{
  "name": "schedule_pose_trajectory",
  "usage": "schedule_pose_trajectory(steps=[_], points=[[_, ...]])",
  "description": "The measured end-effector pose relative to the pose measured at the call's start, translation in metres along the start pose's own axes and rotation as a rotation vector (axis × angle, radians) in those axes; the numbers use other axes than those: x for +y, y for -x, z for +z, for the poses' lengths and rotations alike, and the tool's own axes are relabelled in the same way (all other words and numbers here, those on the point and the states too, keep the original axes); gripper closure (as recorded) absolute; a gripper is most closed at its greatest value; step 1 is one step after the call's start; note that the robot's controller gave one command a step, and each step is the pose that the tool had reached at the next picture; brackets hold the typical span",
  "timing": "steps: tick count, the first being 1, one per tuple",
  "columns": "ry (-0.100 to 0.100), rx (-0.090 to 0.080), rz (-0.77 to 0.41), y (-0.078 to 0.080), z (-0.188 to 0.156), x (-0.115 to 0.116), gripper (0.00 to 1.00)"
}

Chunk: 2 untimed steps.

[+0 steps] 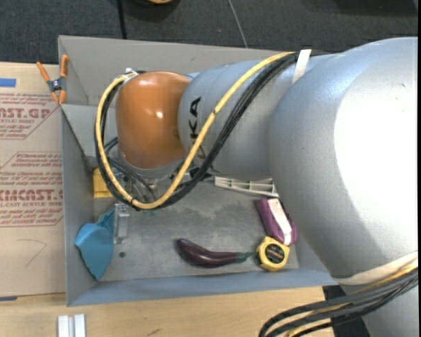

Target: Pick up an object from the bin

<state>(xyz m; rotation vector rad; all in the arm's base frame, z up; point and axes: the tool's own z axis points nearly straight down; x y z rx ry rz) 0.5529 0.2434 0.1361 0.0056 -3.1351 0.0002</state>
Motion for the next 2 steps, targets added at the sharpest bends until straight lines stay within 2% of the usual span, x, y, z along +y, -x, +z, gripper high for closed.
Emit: schedule_pose_trajectory(steps=[1, 2], points=[[0.002, -0.007, 0.002, 0.002, -0.005, -0.001, 0.0], [0.002, -0.012, -0.165, 0.001, 0.013, -0.001, 0.0]])
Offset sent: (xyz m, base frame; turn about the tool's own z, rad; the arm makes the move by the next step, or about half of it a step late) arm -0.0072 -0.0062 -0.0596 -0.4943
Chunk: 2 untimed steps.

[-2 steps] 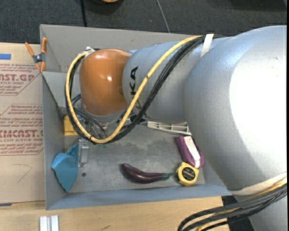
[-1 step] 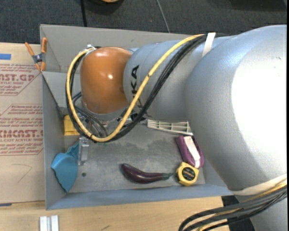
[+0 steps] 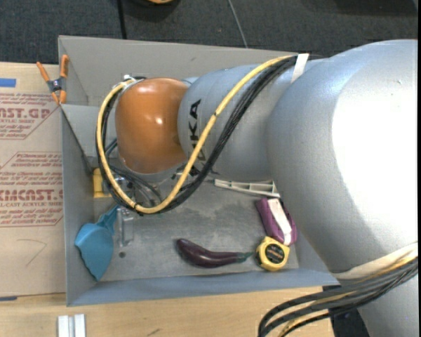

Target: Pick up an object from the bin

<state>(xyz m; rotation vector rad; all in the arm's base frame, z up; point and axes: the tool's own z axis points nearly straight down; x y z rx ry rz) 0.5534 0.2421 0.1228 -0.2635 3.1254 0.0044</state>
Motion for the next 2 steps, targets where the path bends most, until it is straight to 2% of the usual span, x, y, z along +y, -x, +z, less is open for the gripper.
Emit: schedule_pose_trajectory(steps=[1, 2], points=[[-0.001, 0.007, -0.199, 0.002, 0.028, 0.0, 0.0], [0.0, -0.004, -0.579, 0.021, 0.046, -0.005, 1.0]])
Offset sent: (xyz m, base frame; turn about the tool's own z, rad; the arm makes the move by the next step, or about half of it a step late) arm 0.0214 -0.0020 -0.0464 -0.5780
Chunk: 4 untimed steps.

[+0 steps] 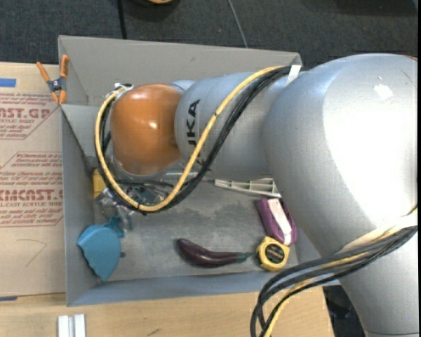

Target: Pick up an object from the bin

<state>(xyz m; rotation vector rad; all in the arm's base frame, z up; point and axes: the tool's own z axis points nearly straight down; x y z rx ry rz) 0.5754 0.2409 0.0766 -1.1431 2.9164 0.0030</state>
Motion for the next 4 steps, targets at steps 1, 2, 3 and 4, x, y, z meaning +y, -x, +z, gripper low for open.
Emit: schedule_pose_trajectory(steps=[1, 2, 3, 4], points=[[0.001, 0.0, 0.002, 0.0, 0.0, 0.0, 1.0], [0.003, 0.007, 0.004, -0.004, -0.047, -0.001, 1.0], [0.002, -0.003, 0.051, 0.0, -0.098, -0.003, 1.0], [0.002, 0.002, 0.034, -0.007, -0.114, -0.015, 1.0]])
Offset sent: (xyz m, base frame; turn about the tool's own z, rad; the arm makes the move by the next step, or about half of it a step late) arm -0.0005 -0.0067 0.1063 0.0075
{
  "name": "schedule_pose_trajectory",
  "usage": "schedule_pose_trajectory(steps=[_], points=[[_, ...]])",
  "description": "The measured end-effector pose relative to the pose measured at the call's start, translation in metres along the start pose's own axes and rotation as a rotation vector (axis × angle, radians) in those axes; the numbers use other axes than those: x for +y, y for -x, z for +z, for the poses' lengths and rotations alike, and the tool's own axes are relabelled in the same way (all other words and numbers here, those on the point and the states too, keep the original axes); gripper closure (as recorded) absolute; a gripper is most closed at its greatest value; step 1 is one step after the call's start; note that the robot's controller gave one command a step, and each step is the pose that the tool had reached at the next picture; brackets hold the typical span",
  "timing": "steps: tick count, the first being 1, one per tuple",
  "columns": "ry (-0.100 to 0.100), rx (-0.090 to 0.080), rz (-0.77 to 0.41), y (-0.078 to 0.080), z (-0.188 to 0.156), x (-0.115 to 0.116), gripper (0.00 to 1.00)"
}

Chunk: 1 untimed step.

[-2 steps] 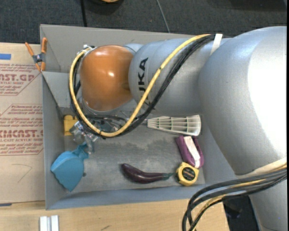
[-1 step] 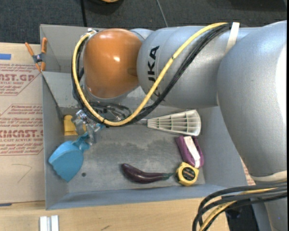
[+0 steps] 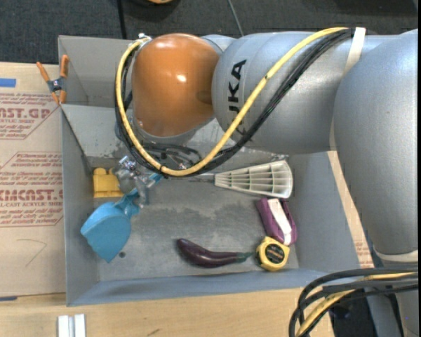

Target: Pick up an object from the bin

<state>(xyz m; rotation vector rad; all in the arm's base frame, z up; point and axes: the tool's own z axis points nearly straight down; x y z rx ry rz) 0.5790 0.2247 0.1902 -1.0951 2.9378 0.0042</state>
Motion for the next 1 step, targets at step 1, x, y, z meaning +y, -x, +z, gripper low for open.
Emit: schedule_pose_trajectory(steps=[1], points=[[0.003, 0.003, 0.005, -0.0022, -0.0494, 0.005, 1.0]])
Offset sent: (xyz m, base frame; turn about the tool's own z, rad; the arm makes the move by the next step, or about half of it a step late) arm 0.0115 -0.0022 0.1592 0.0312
